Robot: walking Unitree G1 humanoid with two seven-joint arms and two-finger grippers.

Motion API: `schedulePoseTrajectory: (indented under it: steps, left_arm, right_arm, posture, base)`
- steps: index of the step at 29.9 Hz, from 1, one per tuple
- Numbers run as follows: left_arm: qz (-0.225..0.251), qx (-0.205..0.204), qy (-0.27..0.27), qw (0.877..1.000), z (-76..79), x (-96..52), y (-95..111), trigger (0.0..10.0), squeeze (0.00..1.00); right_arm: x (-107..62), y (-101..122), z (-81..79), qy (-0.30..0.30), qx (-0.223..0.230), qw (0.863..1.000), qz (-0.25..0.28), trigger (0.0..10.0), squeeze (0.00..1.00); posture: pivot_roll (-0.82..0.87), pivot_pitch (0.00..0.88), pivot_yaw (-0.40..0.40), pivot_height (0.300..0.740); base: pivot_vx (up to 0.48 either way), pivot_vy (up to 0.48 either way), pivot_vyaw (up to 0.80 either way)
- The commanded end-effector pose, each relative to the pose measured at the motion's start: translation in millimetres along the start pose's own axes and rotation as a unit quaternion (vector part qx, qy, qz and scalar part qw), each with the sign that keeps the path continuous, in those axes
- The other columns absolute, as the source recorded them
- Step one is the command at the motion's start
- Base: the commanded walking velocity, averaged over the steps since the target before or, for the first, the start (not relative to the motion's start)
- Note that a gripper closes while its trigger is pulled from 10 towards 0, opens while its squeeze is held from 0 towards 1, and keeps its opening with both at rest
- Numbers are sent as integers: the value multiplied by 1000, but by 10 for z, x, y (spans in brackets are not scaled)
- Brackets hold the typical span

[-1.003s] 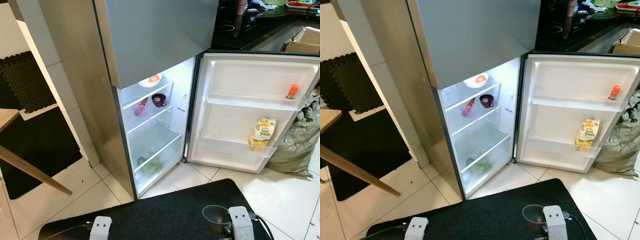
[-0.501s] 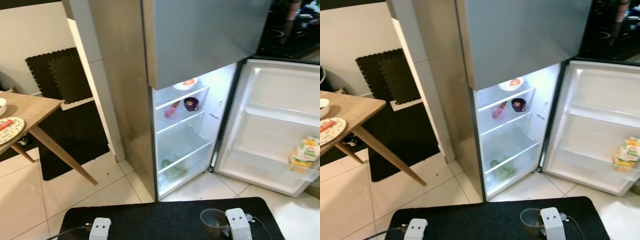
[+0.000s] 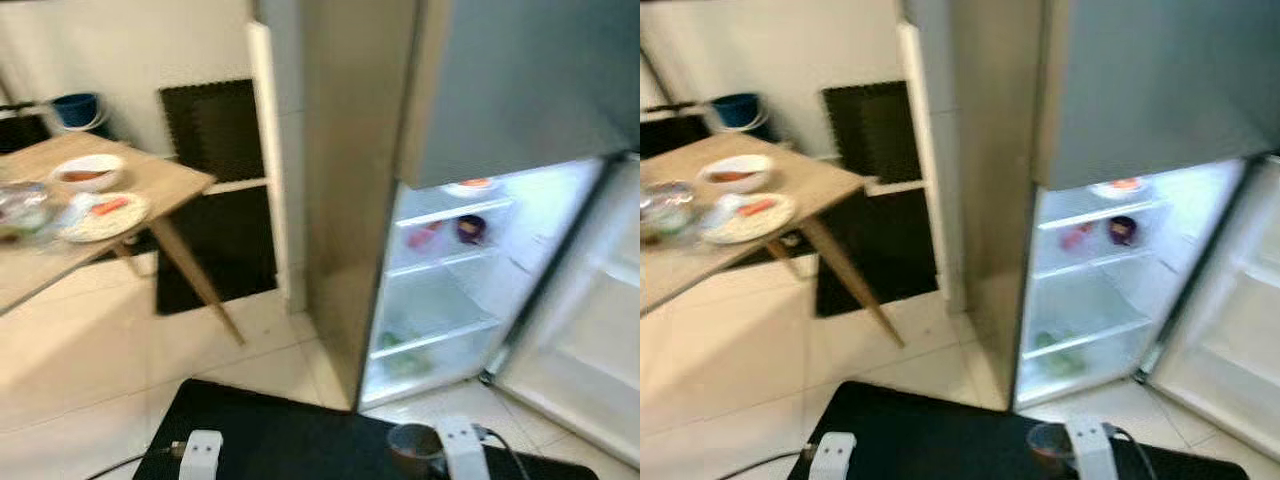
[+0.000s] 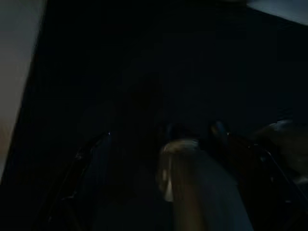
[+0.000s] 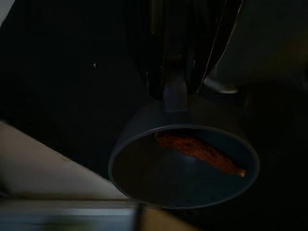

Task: Restocking fridge

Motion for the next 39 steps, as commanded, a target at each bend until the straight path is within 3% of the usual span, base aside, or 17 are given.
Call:
schedulePoseTrajectory:
  steps: [1, 6, 9, 16, 39]
  left_arm:
    - [-3, 8, 3, 1000, -17, 2, 13, 10000, 0]
    - [-3, 9, 4, 1000, -9, 6, 16, 10000, 0]
    - [0, 10, 4, 1000, 2, 13, 38, 10000, 0]
    - [-1, 12, -4, 1000, 15, 14, 44, 10000, 0]
    - [-5, 7, -16, 1000, 41, 15, 34, 10000, 0]
  right_arm:
    - [1, -17, -18, 2, -7, 1000, -5, 10000, 0]
    - [3, -47, -65, 6, -8, 1000, -12, 10000, 0]
    - [1, -40, -47, -5, 24, 1000, -6, 10000, 0]
    - [9, -4, -44, -9, 29, 1000, 1, 10000, 0]
    - [36, 93, -91, -5, 20, 1000, 13, 10000, 0]
  posture:
    - [-136, 0, -13, 740]
    - [-129, 0, -14, 740]
    - [-125, 0, -15, 740]
    - [-130, 0, -5, 740]
    - [-131, 0, 4, 740]
  base:
    - [0, 0, 781]
    - [0, 0, 781]
    - [0, 0, 0]
    - [0, 0, 0]
    - [0, -459, 0]
Point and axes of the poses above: a point about 5 cm out from each wrist's last joint towards the gripper, its own x axis pointing out of the wrist towards the gripper, its own y axis along the axis of the wrist's last joint, z = x × y, the point moved 5 cm from there along x, pointing out of the wrist towards the gripper, and after that the axes turned 7 degrees about -x, right-handed, at the moved point
